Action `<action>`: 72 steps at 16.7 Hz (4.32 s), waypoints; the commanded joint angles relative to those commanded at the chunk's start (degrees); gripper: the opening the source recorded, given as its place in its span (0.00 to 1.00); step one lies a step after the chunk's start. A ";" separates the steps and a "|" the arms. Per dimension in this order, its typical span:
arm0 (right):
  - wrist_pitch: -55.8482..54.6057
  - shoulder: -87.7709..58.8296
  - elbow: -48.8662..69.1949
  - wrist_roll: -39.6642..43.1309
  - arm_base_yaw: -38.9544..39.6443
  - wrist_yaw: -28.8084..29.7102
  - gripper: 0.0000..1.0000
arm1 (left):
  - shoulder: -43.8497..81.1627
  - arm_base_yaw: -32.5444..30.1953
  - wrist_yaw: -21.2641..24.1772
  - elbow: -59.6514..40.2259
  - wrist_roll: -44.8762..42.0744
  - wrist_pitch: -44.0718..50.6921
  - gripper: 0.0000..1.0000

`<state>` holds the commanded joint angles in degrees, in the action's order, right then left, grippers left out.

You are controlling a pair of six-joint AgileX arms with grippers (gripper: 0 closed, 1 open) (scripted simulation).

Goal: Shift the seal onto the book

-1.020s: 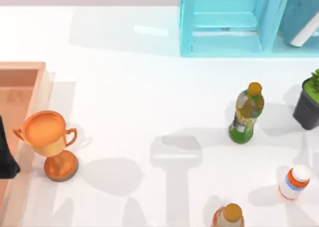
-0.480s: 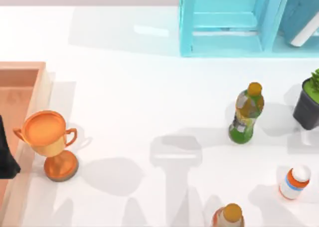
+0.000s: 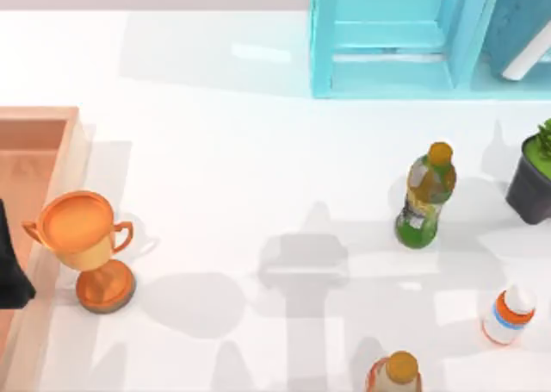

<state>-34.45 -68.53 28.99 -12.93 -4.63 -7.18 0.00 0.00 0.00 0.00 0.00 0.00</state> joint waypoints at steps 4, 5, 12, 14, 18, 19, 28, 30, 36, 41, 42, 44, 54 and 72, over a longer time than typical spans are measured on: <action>-10.50 -22.90 8.88 -3.97 -1.63 -2.11 1.00 | 0.00 0.00 0.00 0.00 0.00 0.00 1.00; -12.76 -27.81 10.77 -4.83 -1.95 -2.56 1.00 | 0.00 0.00 0.00 0.00 0.00 0.00 1.00; -21.77 -46.74 18.18 -8.28 -2.67 -4.44 1.00 | 0.00 0.00 0.00 0.00 0.00 0.00 1.00; -21.91 -47.04 18.29 -8.33 -2.65 -4.47 1.00 | 0.00 0.00 0.00 0.00 0.00 0.00 1.00; -21.64 -46.85 18.11 -8.26 -2.48 -4.42 1.00 | 0.00 0.00 0.00 0.00 0.00 0.00 1.00; -20.97 -46.71 18.71 -8.25 -2.59 -4.47 1.00 | 0.00 0.00 0.00 0.00 0.00 0.00 1.00; -12.76 -57.77 38.10 -8.49 -1.48 -3.12 1.00 | 0.00 0.00 0.00 0.00 0.00 0.00 1.00; -12.56 -61.11 41.82 -8.55 -0.91 -2.51 1.00 | 0.00 0.00 0.00 0.00 0.00 0.00 1.00; -13.21 -64.53 44.53 -8.76 -0.09 -1.70 1.00 | 0.00 0.00 0.00 0.00 0.00 0.00 1.00; -13.21 -64.53 44.53 -8.76 -0.09 -1.70 0.70 | 0.00 0.00 0.00 0.00 0.00 0.00 1.00; -13.21 -64.53 44.53 -8.76 -0.09 -1.70 0.62 | 0.00 0.00 0.00 0.00 0.00 0.00 1.00; -13.21 -64.53 44.53 -8.76 -0.09 -1.70 0.47 | 0.00 0.00 0.00 0.00 0.00 0.00 1.00; -13.21 -64.53 44.53 -8.76 -0.09 -1.70 0.00 | 0.00 0.00 0.00 0.00 0.00 0.00 1.00; 9.21 -23.81 27.31 -7.66 -0.94 -1.34 0.00 | 0.00 0.00 0.00 0.00 0.00 0.00 1.00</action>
<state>-25.24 -92.34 56.29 -20.60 -5.57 -8.52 0.00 0.00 0.00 0.00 0.00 0.00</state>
